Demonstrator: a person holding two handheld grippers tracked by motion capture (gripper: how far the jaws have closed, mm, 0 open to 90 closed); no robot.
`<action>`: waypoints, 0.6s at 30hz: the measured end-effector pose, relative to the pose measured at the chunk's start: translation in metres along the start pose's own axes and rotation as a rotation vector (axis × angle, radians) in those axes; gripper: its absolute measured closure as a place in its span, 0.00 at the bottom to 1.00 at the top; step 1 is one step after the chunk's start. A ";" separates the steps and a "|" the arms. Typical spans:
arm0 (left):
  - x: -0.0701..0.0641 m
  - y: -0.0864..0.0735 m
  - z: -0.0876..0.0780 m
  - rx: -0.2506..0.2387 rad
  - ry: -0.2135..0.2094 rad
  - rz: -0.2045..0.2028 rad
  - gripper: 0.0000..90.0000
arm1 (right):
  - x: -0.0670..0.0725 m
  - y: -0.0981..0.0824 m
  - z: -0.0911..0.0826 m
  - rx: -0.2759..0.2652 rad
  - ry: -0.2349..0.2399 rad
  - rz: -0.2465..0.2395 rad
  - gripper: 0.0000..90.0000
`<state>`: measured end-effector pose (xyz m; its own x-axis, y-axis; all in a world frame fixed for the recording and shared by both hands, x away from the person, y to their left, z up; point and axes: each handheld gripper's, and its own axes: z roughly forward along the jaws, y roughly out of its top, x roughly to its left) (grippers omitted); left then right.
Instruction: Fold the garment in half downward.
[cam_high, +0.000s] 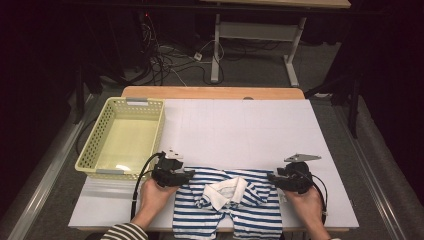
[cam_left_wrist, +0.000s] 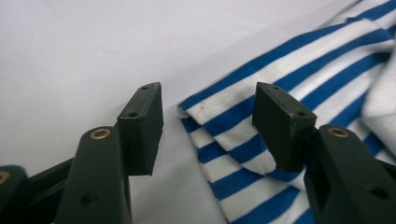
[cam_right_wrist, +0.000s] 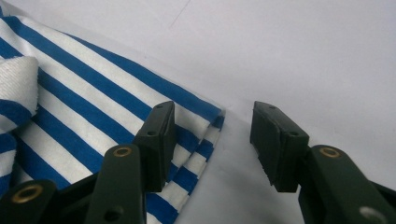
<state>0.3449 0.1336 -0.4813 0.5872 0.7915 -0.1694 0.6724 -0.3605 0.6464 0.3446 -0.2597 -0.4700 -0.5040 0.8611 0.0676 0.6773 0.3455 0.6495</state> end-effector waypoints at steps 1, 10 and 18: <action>0.002 0.000 0.001 0.006 0.002 -0.007 0.47 | 0.000 0.000 0.000 0.000 0.000 0.000 0.56; 0.002 0.005 0.010 0.022 0.024 0.000 0.48 | 0.007 0.001 0.002 0.017 0.021 -0.039 0.71; -0.005 0.008 0.011 0.054 -0.003 0.034 0.77 | 0.013 0.004 0.002 0.059 0.037 -0.065 0.93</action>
<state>0.3524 0.1208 -0.4833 0.6112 0.7771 -0.1504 0.6753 -0.4129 0.6111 0.3415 -0.2466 -0.4681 -0.5665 0.8222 0.0554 0.6727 0.4225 0.6074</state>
